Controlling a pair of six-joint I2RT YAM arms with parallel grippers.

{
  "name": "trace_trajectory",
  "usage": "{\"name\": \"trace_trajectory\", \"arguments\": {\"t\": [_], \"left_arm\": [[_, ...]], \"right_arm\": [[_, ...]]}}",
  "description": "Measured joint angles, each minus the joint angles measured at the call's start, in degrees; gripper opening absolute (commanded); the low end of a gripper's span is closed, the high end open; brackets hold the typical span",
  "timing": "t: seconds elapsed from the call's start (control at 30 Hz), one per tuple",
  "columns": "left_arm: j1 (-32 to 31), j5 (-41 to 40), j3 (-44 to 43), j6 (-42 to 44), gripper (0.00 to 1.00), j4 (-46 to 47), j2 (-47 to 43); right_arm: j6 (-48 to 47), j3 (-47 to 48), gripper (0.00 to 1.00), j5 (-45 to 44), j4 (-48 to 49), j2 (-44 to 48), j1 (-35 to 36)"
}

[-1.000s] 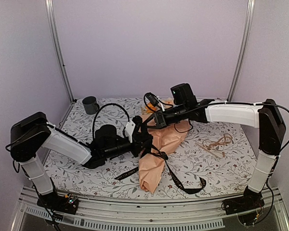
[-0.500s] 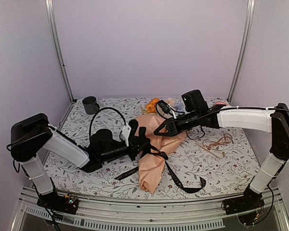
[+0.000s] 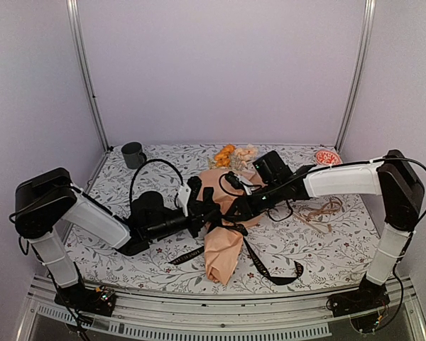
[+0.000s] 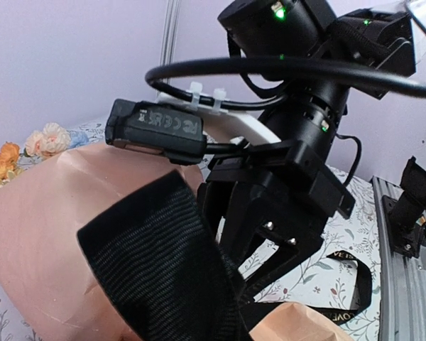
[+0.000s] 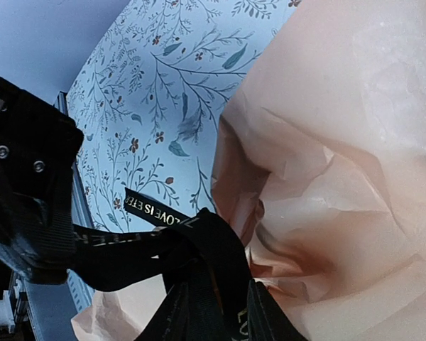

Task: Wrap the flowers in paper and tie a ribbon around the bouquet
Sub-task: Cross the half-tied ribbon over the folded bouquet.

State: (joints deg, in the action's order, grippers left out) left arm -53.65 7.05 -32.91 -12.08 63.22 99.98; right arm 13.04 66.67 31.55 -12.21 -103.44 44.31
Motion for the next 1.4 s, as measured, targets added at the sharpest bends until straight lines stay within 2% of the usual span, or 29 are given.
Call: {"name": "trace_trajectory", "arguments": {"t": [0.13, 0.23, 0.27, 0.57, 0.83, 1.07, 1.1, 1.23, 1.4], "left_arm": [[0.0, 0.0, 0.0, 0.0, 0.00, 0.2, 0.0], [0.0, 0.0, 0.1, 0.0, 0.00, 0.2, 0.0], [0.0, 0.0, 0.1, 0.0, 0.00, 0.2, 0.0], [0.1, -0.2, 0.1, -0.1, 0.00, 0.4, 0.0], [0.3, -0.2, 0.1, -0.5, 0.00, 1.0, 1.1], [0.4, 0.0, 0.1, -1.0, 0.00, 1.3, 2.0], [0.5, 0.0, 0.1, -1.1, 0.00, 1.3, 2.2], [0.6, 0.0, 0.1, -1.5, 0.00, 1.6, 2.5], [0.9, 0.0, 0.1, -1.5, 0.00, 1.9, 2.9]], "right_arm": [[-0.4, 0.0, 0.21, -1.4, -0.3, -1.3, 0.0], [-0.7, 0.0, 0.03, -2.4, -0.3, -2.0, 0.0], [-0.7, 0.0, 0.01, -2.6, -0.3, -2.1, 0.0], [-1.2, 0.2, 0.00, -2.3, -1.8, -0.7, 0.0], [-2.9, -0.4, 0.00, 5.4, -2.2, 6.3, 0.0], [-4.1, -2.7, 0.12, 14.1, -3.2, 5.6, 0.3], [-4.1, -2.7, 0.16, 14.3, -3.3, 4.9, 0.4], [-4.5, -2.6, 0.46, 13.4, -6.1, 2.2, 0.7], [-5.9, -2.3, 0.61, 9.3, -10.1, 4.2, 0.6]]}}
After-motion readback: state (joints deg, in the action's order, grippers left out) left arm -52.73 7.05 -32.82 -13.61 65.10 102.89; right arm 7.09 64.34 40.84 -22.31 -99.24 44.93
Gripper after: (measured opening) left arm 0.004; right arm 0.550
